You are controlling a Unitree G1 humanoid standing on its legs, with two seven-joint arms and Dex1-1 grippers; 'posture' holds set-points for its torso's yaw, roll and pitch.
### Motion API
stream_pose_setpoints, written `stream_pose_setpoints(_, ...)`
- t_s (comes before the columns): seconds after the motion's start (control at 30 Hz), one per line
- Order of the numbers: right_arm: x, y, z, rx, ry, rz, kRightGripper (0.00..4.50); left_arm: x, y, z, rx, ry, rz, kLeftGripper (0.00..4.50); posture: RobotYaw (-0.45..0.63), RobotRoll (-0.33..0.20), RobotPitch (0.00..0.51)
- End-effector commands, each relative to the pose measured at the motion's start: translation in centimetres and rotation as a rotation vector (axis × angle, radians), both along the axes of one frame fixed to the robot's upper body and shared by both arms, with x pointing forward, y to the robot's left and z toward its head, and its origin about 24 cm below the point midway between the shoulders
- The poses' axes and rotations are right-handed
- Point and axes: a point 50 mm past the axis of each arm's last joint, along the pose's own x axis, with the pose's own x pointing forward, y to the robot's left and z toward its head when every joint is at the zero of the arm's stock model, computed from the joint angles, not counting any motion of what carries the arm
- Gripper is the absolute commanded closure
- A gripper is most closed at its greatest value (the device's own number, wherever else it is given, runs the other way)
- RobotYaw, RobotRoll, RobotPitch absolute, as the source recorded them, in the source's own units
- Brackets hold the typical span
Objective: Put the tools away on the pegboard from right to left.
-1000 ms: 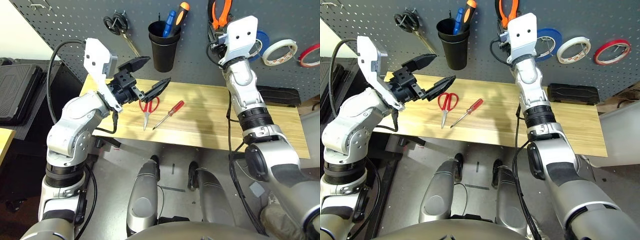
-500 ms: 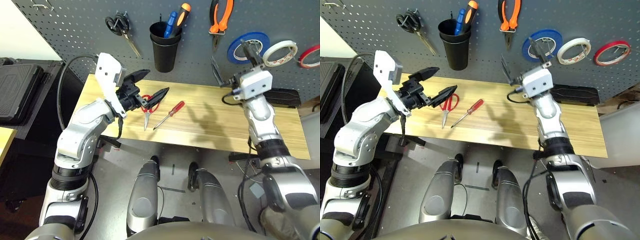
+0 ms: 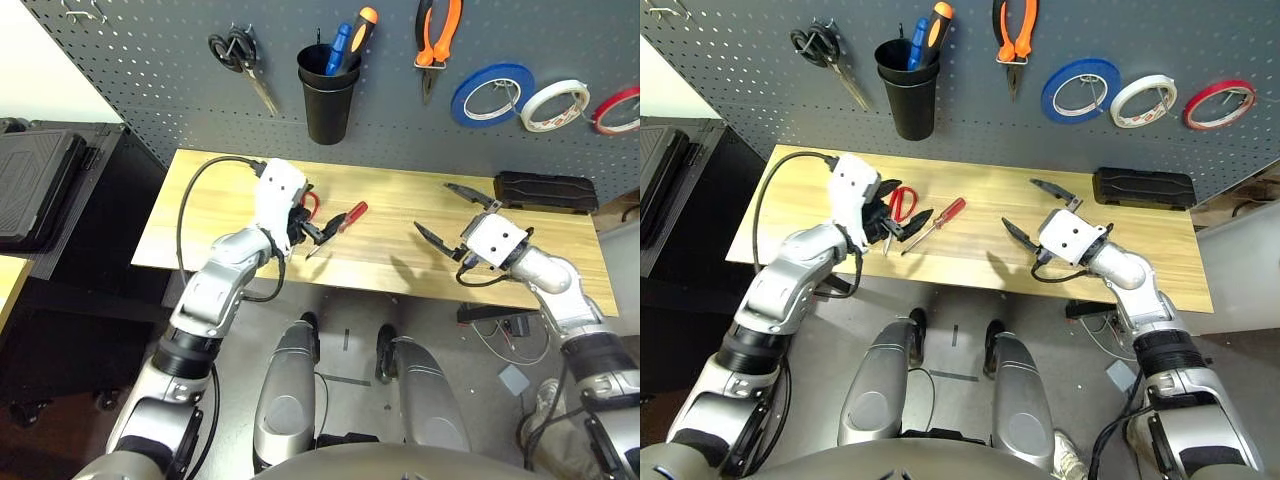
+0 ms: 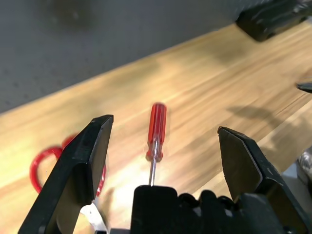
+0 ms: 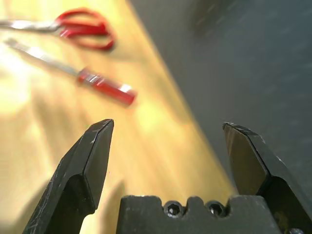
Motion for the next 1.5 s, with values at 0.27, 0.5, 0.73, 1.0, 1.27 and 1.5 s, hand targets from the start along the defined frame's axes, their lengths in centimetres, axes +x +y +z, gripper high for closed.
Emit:
stream_pose_setpoints(0.27, -0.1, 0.6, -1.3, -0.105, 0.156, -0.015, 0.02, 3.5, -3.9, -4.6, -0.033, 0.16, 0.046, 0.0, 0.25, 0.0, 0.268)
stream_pose_setpoints(0.5, -0.3, 0.9, -1.1, -0.143, 0.154, 0.001, 0.02, 4.5, -4.8, -6.3, 0.015, 0.229, 0.05, 0.0, 0.22, 0.0, 0.268)
stream_pose_setpoints(0.73, -0.9, 0.6, -0.7, -0.173, 0.162, 0.013, 0.02, 4.3, -4.6, -8.2, 0.075, 0.293, 0.084, 0.0, 0.19, 0.0, 0.267)
stream_pose_setpoints(1.0, -1.6, -0.2, 0.0, -0.194, 0.166, 0.013, 0.02, 3.9, -5.2, -8.9, 0.058, 0.324, 0.109, 0.0, 0.15, 0.0, 0.263)
stream_pose_setpoints(1.27, -2.0, -0.4, 0.8, -0.198, 0.153, 0.004, 0.0, 3.7, -5.1, -9.3, 0.052, 0.343, 0.143, 0.58, 0.12, 0.0, 0.255)
stream_pose_setpoints(1.5, -1.8, -0.4, 1.5, -0.187, 0.13, -0.005, 0.0, 3.4, -4.4, -10.1, 0.082, 0.367, 0.162, 3.21, 0.11, 0.0, 0.248)
